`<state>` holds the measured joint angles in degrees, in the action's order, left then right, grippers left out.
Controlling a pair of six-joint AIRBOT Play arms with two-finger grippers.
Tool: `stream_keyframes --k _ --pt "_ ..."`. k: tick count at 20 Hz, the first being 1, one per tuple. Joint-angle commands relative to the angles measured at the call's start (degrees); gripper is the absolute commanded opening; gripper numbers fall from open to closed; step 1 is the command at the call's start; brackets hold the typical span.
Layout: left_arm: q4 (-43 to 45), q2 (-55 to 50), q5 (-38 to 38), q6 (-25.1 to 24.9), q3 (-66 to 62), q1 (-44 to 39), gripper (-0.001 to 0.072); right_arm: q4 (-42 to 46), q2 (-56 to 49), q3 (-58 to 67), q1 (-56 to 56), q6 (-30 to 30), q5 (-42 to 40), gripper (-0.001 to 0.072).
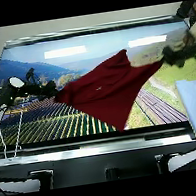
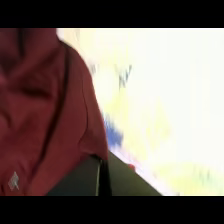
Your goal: Fold the clothes and pants, and hang the long-sleeved shirts on hangers.
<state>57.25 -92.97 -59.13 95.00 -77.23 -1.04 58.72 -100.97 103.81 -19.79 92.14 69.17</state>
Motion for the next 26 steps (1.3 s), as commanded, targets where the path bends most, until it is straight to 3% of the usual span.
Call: stream_keyframes --k 1,4,5,6,7,10,11,13,15,22,26 --pt "-0.31 0.24 -3.30 0.04 0.02 -1.14 0.0018 6.73 -9.42 17.25 2.12 9.88 -6.58 0.0030" --pt "-0.28 0.22 -3.43 0.22 0.02 -3.21 0.0017 5.01 -15.17 17.09 3.98 15.91 -10.58 0.0033" --pt "-0.28 0.22 -3.28 0.22 0.02 -3.82 0.0017 2.93 -16.15 16.68 4.13 15.89 -10.21 0.0077" --pt "-0.28 0.22 -3.02 0.22 0.02 -4.22 0.0017 1.11 -16.33 15.96 4.28 15.85 -9.27 0.0214" --pt "-0.28 0.22 -2.80 0.22 0.02 -4.48 0.0018 1.07 -16.02 15.85 3.82 14.58 -6.08 0.0294" --pt "-0.28 0.22 -2.80 0.22 0.02 -4.66 0.0018 1.62 -14.34 15.80 -0.92 6.25 13.14 0.0357" --pt "-0.28 0.22 -2.82 0.22 0.02 -4.66 0.0018 2.23 -13.53 15.74 -3.28 4.59 19.80 0.0427" --pt "-0.31 0.22 -2.84 0.66 0.02 -4.66 0.0017 3.15 -9.49 11.76 -8.17 0.28 30.23 0.0429" --pt "-0.35 0.22 -2.95 0.66 0.02 -4.66 0.0018 4.39 -3.15 2.71 -11.74 -3.21 34.58 0.0429" --pt "-0.48 0.22 -3.04 0.66 0.02 -4.76 0.0018 -6.25 26.62 -54.38 -10.93 -8.59 10.95 0.0455" --pt "-1.42 0.22 -3.10 0.66 0.02 -4.76 0.0018 -10.12 33.92 -72.22 -5.75 -10.75 2.10 0.0488"
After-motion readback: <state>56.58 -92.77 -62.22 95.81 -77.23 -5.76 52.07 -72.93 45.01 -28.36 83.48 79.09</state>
